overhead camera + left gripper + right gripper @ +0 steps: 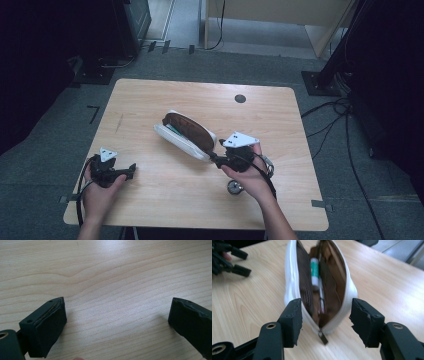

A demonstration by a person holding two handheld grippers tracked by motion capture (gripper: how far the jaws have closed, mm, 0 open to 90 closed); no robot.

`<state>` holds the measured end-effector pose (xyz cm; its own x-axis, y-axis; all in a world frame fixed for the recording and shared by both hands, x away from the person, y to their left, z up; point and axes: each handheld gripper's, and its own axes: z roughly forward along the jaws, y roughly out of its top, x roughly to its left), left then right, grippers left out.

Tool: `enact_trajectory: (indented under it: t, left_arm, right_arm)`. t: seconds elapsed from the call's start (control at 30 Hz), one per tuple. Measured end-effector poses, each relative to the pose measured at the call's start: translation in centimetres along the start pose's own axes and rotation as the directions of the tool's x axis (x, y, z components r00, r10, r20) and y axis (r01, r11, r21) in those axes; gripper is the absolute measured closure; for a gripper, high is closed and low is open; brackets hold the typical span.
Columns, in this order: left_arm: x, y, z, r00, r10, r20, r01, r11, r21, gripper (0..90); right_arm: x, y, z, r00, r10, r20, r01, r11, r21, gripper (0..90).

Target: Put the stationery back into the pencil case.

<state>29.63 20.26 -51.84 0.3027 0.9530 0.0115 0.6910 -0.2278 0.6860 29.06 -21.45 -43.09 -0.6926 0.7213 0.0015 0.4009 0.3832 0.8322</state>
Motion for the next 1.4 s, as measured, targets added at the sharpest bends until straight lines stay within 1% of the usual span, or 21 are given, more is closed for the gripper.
enact_trajectory:
  t: [0.1,0.27,0.43,0.47,0.57,0.63,0.67,0.7,0.8,0.83,0.9,0.97,1.03,1.07,1.13,1.17,1.27,1.33,1.4]
  left_arm:
    - [0.0,0.0,0.0,1.0,0.0,0.0,0.0,1.0,0.0,1.8]
    - [0.0,0.0,0.0,1.0,-0.003,-0.001,0.003,1.0,-0.001,1.8]
    - [-0.1,0.0,0.0,1.0,-0.005,-0.002,0.005,1.0,-0.001,1.8]
    - [-0.1,0.0,0.0,1.0,-0.007,-0.003,0.007,1.0,-0.002,1.8]
    - [-0.4,0.1,0.1,0.9995,-0.024,-0.019,0.024,0.9997,-0.003,1.8]
    - [-0.5,0.1,0.1,0.9994,-0.026,-0.024,0.026,0.9997,-0.004,1.9]
    - [-0.6,0.1,0.0,0.9994,-0.026,-0.024,0.025,0.9996,-0.011,2.9]
    - [-0.8,0.1,-0.1,0.9993,-0.026,-0.026,0.026,0.9995,-0.018,6.5]
    - [-1.4,0.0,-0.5,0.9986,-0.023,-0.048,0.022,0.9994,-0.028,14.0]
    - [-1.6,0.1,-0.6,0.9988,-0.03,-0.039,0.029,0.9989,-0.037,14.0]
    - [-2.3,0.1,-0.9,0.9994,-0.033,0.006,0.033,0.998,-0.055,14.1]
    - [-3.2,0.2,-1.0,0.9985,-0.018,0.052,0.021,0.9982,-0.055,14.2]
    - [-4.3,0.4,-1.0,0.9952,0.001,0.098,0.003,0.999,-0.044,14.2]
    - [-4.8,0.5,-1.0,0.9929,0.01,0.118,-0.005,0.9991,-0.041,14.2]
    - [-6.0,0.6,-1.0,0.9886,0.028,0.148,-0.021,0.9989,-0.043,14.2]
    - [-6.5,0.7,-1.0,0.9861,0.033,0.163,-0.027,0.9987,-0.043,14.2]
    - [-8.3,1.0,-0.9,0.9781,0.071,0.196,-0.062,0.9969,-0.049,14.2]
    - [-9.6,1.1,-0.8,0.9704,0.093,0.223,-0.084,0.9952,-0.051,14.2]
    - [-10.8,1.3,-0.6,0.959,0.133,0.25,-0.124,0.9909,-0.052,14.3]
  right_arm:
    - [-0.4,-1.3,-0.4,0.9998,0.022,0.005,-0.022,1.0,0.004,42.6]
    - [-0.8,-3.1,-1.4,0.9995,0.024,0.02,-0.025,1.0,0.005,43.6]
    - [-1.5,-4.9,-2.6,0.9977,0.066,0.017,-0.066,0.998,-0.007,43.5]
    - [-1.6,-5.4,-2.8,0.9971,0.074,0.019,-0.074,0.997,0.0,43.3]
    - [-2.3,-6.8,-3.3,0.9967,0.078,0.023,-0.079,0.997,0.013,43.3]
    - [-2.8,-7.7,-3.5,0.9957,0.09,0.022,-0.091,0.996,0.025,43.1]
    - [-3.0,-8.2,-3.6,0.9954,0.094,0.02,-0.094,0.995,0.028,43.0]
    - [-3.3,-8.7,-3.7,0.9946,0.103,0.01,-0.103,0.994,0.037,43.0]
    - [-3.7,-9.9,-3.8,0.994,0.109,-0.001,-0.109,0.993,0.053,43.0]
    - [-3.8,-10.2,-3.8,0.9946,0.103,-0.006,-0.103,0.993,0.058,43.0]
    - [-3.9,-10.6,-3.9,0.9945,0.104,-0.011,-0.103,0.992,0.069,43.0]
    - [-4.2,-11.1,-4.1,0.994,0.11,-0.007,-0.109,0.991,0.081,42.9]
    - [-4.6,-11.7,-4.2,0.9914,0.129,-0.018,-0.128,0.989,0.073,42.1]
    - [-4.8,-11.9,-4.3,0.9896,0.143,-0.02,-0.141,0.988,0.07,40.9]
    - [-5.1,-12.5,-4.2,0.9889,0.146,-0.026,-0.144,0.987,0.073,34.2]
    - [-5.2,-12.7,-4.2,0.988,0.151,-0.03,-0.149,0.986,0.077,32.2]
    - [-5.4,-13.1,-4.1,0.9871,0.154,-0.045,-0.15,0.986,0.079,31.1]
    - [-5.5,-13.3,-4.1,0.9839,0.167,-0.064,-0.162,0.984,0.071,33.1]
    - [-5.5,-13.4,-4.0,0.9825,0.168,-0.081,-0.162,0.984,0.072,35.6]
